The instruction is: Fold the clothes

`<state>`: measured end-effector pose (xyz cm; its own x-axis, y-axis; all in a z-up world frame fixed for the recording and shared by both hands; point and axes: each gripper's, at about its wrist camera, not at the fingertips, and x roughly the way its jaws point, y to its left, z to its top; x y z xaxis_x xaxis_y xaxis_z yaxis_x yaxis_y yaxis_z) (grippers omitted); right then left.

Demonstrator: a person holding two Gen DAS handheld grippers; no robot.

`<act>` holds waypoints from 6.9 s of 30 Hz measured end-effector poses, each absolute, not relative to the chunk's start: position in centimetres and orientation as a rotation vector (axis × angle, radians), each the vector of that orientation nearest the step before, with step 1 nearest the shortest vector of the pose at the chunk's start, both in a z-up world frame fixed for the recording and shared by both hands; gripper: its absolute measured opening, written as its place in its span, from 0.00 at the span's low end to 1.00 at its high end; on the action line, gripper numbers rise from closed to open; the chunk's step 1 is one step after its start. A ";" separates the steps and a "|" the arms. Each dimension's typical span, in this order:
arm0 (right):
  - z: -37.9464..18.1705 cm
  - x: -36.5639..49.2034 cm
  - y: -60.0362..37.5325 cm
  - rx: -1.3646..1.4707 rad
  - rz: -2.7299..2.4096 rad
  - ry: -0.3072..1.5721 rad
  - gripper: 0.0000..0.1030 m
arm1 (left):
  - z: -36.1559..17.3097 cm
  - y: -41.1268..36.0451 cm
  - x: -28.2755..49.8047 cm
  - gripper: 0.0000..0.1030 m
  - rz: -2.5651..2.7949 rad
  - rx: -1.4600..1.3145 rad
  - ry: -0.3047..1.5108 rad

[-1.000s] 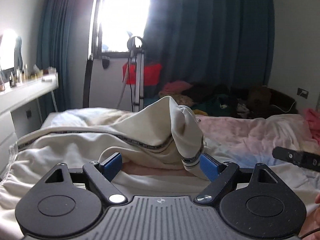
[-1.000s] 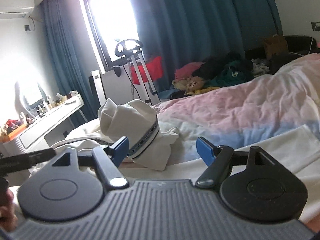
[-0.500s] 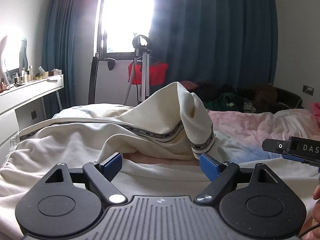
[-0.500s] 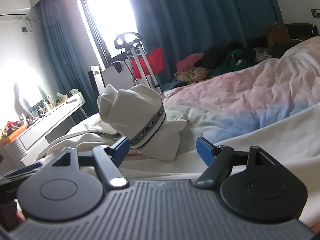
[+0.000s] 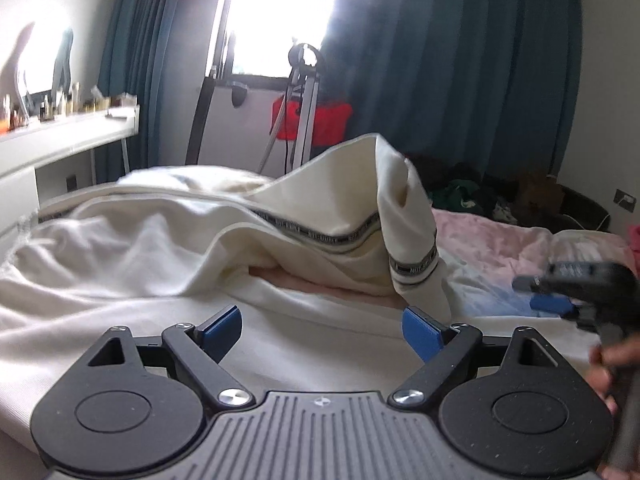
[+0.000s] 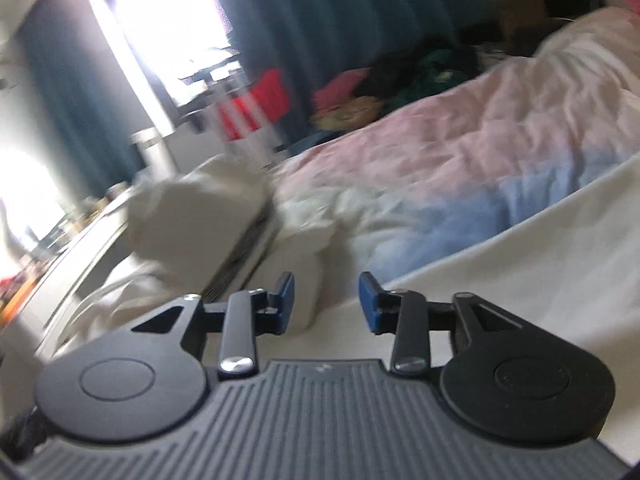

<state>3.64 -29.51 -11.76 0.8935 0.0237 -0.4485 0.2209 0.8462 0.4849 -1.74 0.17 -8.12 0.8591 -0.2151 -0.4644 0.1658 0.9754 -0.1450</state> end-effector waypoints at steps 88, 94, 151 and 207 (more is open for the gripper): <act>-3.1 -8.1 -26.4 0.166 -0.093 0.385 0.81 | -2.9 0.9 -10.3 0.96 -0.223 0.056 0.369; -3.3 -9.2 -26.8 0.189 -0.121 0.346 0.81 | -3.7 4.3 -10.4 0.96 -0.157 -0.036 0.456; -14.3 -16.7 -50.3 1.178 -0.695 0.317 0.06 | -8.6 31.3 -5.7 0.14 0.321 -1.022 0.630; -12.8 6.1 -51.5 1.022 -0.358 0.241 0.61 | -7.5 25.9 8.7 0.81 0.131 -0.920 0.646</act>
<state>6.08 -51.51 -12.81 0.9158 -0.1782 -0.3599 0.4005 0.4716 0.7856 8.74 25.92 -7.54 0.8047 -0.1622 -0.5710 -0.3715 0.6127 -0.6976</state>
